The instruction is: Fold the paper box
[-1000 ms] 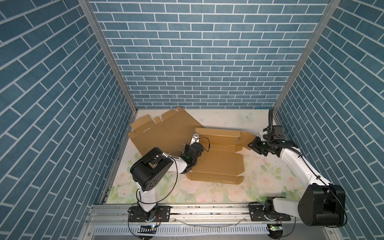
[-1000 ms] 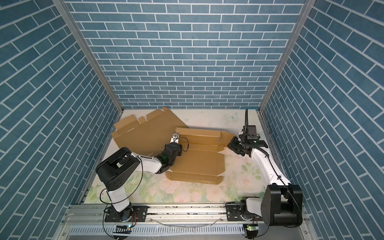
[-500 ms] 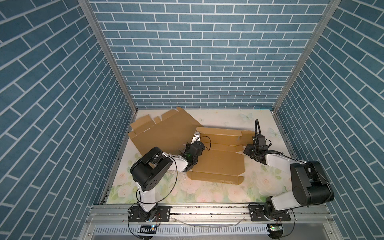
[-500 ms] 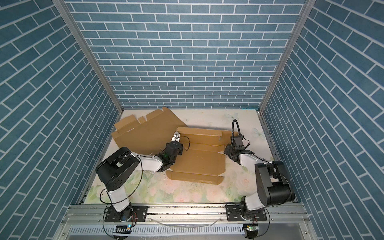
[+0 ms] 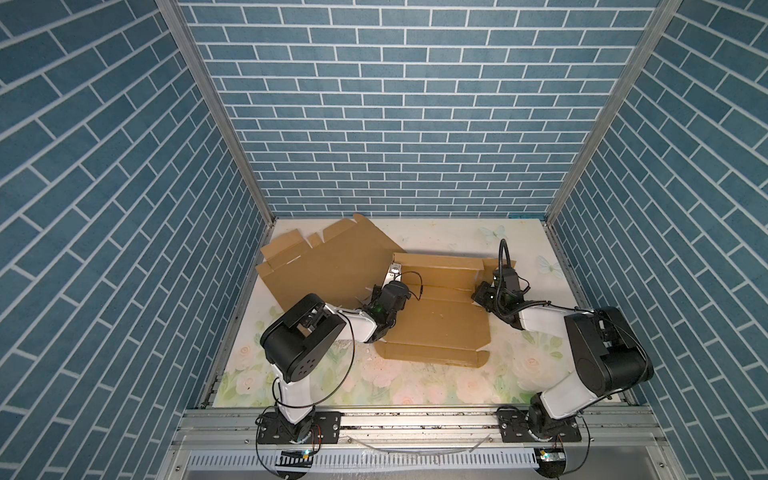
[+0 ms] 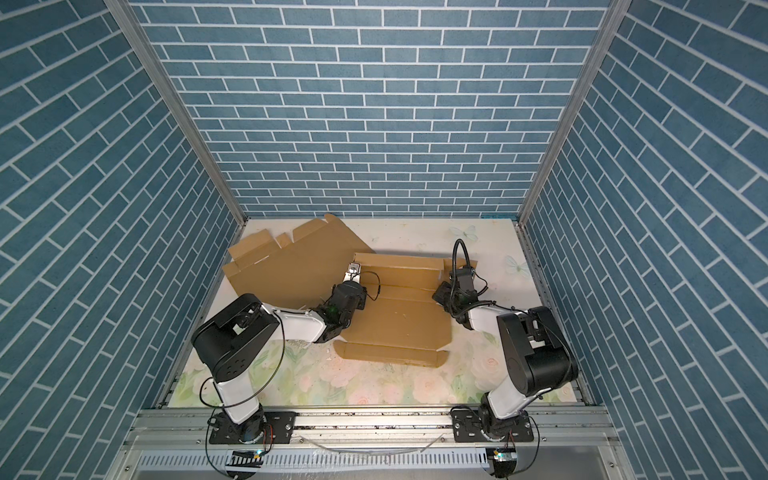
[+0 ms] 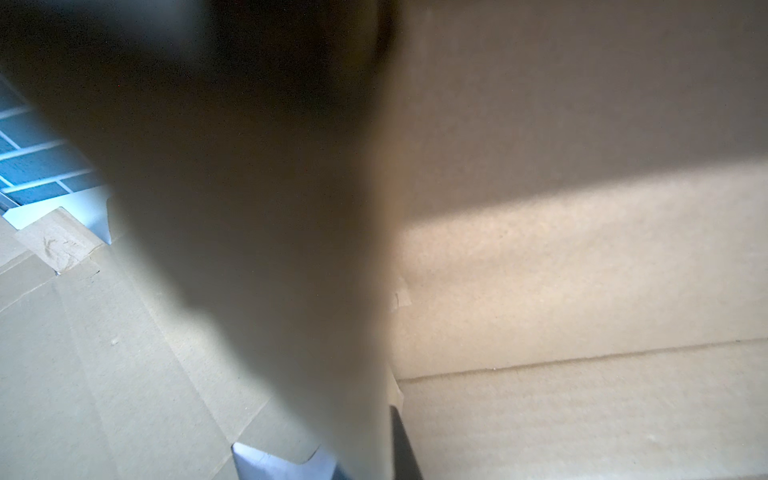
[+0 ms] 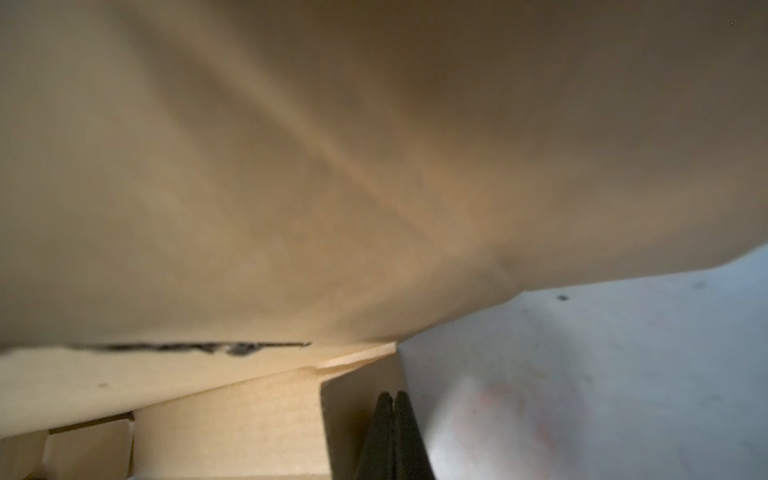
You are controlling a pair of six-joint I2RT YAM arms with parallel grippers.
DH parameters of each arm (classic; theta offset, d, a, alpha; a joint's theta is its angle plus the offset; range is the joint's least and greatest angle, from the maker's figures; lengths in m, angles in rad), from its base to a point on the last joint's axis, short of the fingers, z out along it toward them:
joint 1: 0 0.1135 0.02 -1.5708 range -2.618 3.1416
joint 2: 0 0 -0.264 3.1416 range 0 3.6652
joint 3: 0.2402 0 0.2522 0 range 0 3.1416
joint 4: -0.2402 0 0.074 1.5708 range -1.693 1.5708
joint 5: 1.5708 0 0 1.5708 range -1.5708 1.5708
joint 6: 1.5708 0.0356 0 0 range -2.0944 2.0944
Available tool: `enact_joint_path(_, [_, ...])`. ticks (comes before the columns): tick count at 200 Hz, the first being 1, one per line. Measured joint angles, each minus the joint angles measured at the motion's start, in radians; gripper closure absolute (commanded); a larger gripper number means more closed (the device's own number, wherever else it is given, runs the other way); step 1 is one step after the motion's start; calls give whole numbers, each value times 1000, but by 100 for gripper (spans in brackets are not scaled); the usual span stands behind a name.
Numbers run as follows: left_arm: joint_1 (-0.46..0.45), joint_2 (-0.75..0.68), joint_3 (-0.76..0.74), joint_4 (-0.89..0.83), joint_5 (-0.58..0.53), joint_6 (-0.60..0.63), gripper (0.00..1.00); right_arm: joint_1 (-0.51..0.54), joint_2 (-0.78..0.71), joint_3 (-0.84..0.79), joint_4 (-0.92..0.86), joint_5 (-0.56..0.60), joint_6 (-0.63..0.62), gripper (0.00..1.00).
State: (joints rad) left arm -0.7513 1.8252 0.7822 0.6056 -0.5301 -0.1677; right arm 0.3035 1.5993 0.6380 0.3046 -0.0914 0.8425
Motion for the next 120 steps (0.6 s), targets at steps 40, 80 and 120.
enact_joint_path(40, [0, 0, 1, -4, 0, -1, 100, -5, -7, 2, -11, -80, 0, 94])
enact_joint_path(80, [1, 0, 15, -38, -2, -9, 100, -105, -156, 19, -230, -209, -158, 84])
enact_joint_path(120, [5, 0, 22, -57, 0, -17, 100, -249, -325, 105, -470, -233, -349, 74])
